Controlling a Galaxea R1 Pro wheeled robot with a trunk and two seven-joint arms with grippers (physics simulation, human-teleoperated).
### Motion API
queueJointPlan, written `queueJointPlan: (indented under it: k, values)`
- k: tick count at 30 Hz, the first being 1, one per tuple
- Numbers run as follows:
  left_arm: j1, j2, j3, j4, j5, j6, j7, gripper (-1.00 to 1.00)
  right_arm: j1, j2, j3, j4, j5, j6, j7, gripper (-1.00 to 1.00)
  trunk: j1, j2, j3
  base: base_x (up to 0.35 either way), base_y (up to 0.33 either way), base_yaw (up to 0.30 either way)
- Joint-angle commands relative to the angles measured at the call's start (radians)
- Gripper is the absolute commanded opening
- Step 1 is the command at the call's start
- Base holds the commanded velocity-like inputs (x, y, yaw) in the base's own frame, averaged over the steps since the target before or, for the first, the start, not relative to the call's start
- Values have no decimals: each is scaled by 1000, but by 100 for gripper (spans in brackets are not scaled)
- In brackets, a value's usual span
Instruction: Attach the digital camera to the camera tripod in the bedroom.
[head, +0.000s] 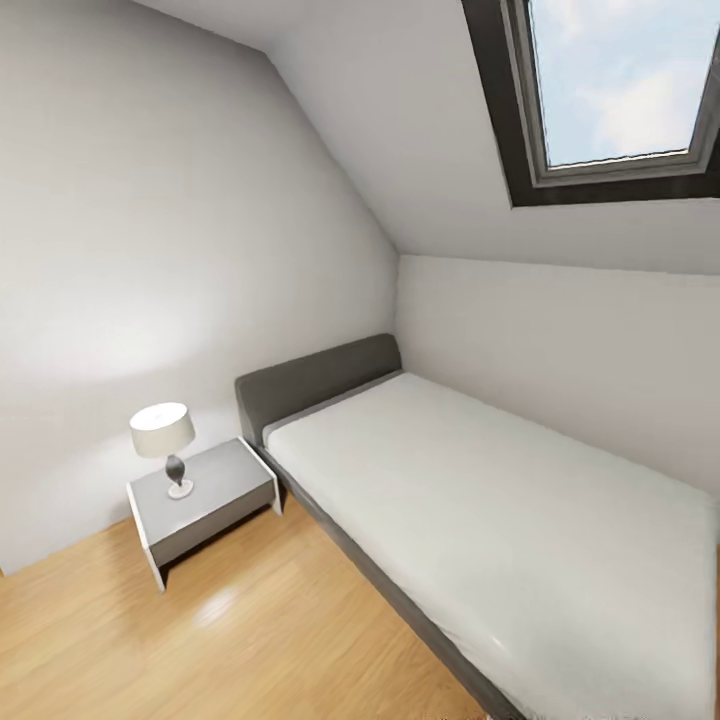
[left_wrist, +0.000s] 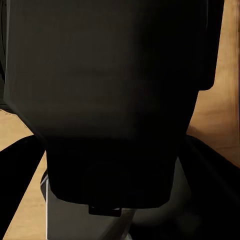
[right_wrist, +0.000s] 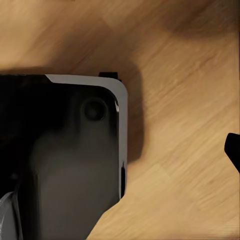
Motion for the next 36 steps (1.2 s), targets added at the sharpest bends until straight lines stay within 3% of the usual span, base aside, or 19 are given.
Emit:
queueJointPlan:
  k: [1,36]
  values:
    - [0,0,-8,0,7,-3,4,-100,-1,-1,-1,3,-3,-6,4,100,0,-1,0,0,0,-288]
    - [0,0,-9,0,9,-4,10,-100,-1,-3,-8,3,-2,-17,4,100,0,-1,31,0,0,-272]
